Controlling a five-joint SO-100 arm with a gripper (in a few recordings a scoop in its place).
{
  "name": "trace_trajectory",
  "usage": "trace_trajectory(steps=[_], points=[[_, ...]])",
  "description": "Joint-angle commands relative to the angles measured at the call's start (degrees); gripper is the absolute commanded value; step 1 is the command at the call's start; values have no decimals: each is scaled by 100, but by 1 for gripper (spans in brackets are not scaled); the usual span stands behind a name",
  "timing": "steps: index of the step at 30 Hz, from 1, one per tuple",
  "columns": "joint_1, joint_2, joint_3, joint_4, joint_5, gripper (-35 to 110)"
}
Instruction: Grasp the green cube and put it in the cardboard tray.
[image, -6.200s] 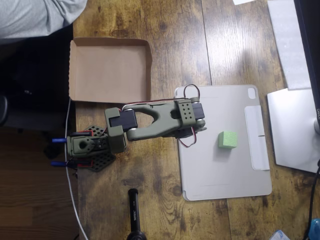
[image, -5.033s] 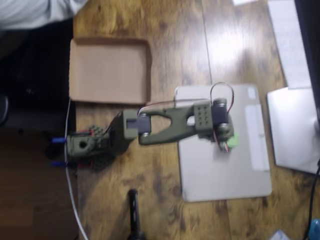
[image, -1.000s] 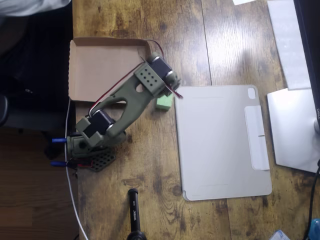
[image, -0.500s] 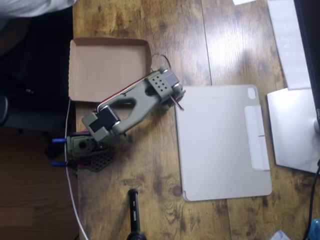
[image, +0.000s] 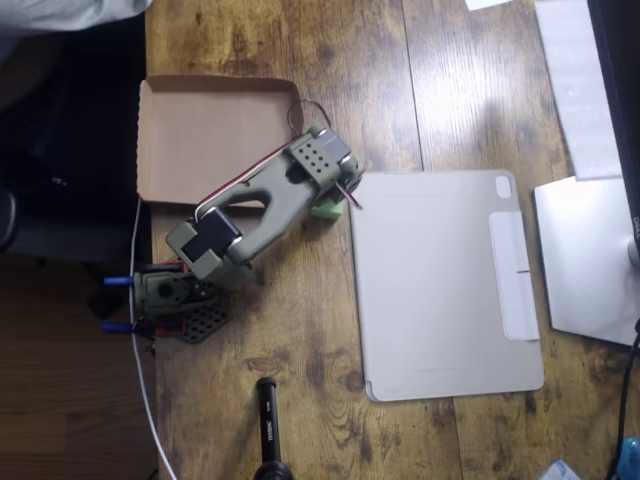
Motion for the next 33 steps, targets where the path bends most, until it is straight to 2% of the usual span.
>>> trace_trajectory(steps=[1,19,30,33], points=[[44,237,176,-62,35,29],[158,264,861,-976,-44,29],[272,378,1169,-1222,-123,12],[308,413,1178,-1213,-123,12]])
